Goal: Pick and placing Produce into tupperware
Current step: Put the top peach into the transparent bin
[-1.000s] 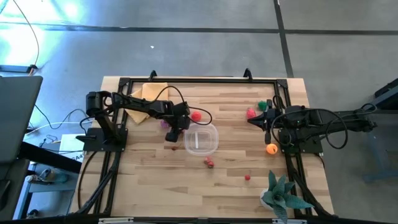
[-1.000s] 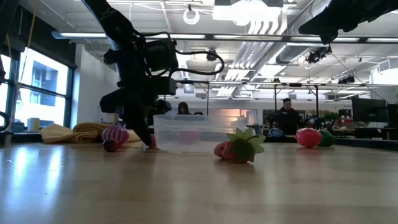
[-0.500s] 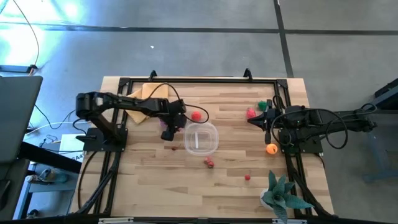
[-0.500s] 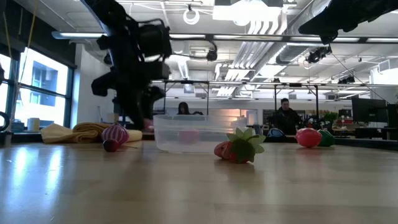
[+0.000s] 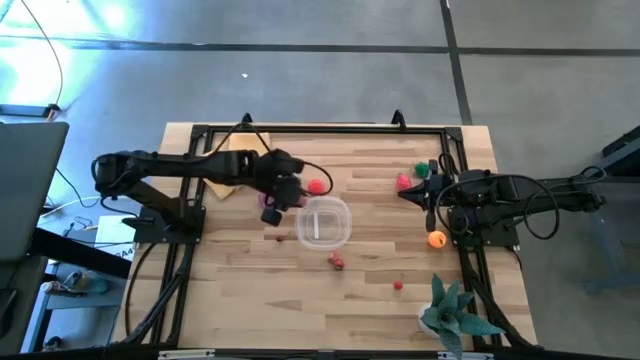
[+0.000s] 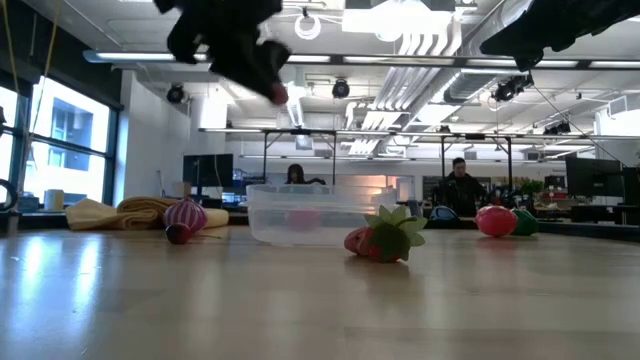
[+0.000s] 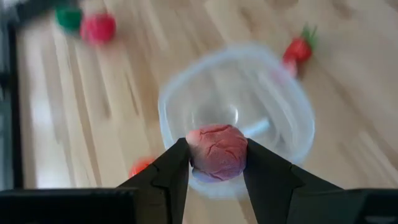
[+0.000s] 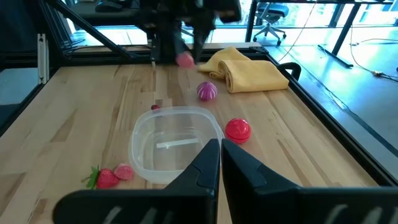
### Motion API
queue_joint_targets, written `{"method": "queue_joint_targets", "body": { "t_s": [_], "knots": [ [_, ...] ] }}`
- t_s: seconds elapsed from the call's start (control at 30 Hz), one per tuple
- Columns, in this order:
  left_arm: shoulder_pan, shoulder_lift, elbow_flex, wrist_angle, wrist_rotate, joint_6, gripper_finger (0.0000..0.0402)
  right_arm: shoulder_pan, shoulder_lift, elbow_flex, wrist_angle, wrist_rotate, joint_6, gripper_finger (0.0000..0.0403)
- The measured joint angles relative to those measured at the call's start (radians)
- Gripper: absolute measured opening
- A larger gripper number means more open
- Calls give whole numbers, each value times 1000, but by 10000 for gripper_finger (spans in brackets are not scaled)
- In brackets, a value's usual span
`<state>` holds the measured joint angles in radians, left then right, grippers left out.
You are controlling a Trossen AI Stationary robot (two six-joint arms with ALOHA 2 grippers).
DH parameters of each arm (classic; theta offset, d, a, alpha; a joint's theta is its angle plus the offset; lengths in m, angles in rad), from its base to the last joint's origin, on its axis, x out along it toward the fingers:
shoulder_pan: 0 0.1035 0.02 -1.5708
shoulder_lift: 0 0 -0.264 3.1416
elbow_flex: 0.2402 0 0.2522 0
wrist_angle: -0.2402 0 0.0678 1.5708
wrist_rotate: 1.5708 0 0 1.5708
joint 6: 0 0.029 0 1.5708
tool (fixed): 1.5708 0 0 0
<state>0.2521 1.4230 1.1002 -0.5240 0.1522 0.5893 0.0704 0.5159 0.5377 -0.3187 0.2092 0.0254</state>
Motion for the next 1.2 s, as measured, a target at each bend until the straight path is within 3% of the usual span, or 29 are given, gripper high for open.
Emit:
{"method": "queue_joint_targets", "body": {
  "t_s": [0.17,0.77,1.2],
  "knots": [
    [-46,88,91,-49,-27,17,127,0,0,0,-1,0,0,9],
    [-16,472,137,4,-39,80,127,0,1,0,-22,-2,0,9],
    [-18,551,213,-98,-58,112,127,0,1,0,-39,-3,0,9]
  ]
}}
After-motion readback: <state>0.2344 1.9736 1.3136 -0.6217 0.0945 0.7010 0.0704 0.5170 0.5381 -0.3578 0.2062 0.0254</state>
